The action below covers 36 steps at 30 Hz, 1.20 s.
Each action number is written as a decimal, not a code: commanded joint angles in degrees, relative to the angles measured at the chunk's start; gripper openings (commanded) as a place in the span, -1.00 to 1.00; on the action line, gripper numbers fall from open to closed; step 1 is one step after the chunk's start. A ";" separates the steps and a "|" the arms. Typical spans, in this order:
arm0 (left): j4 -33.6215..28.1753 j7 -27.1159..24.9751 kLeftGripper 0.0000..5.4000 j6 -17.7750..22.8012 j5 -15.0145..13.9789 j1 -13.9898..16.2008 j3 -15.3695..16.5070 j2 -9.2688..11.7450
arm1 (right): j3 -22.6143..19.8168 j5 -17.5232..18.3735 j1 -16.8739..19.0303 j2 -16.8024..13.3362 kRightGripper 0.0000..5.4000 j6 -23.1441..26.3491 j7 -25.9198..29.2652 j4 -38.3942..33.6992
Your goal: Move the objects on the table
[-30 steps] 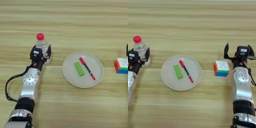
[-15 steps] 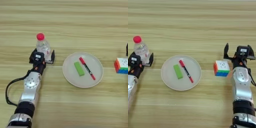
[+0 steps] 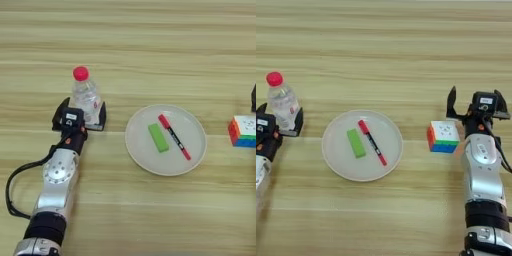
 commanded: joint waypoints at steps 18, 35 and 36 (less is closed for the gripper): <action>-9.89 1.12 0.99 2.93 1.91 7.37 -2.66 -2.66 | 10.07 -1.19 7.76 1.66 1.00 11.32 5.98 -22.58; -12.35 3.14 0.99 4.95 2.75 7.73 -2.32 -3.56 | 28.79 -4.71 12.23 4.73 1.00 24.42 14.47 -33.41; -12.43 3.24 0.99 5.04 2.76 7.68 -2.29 -3.58 | 29.49 -5.11 12.07 4.94 1.00 24.57 14.57 -32.88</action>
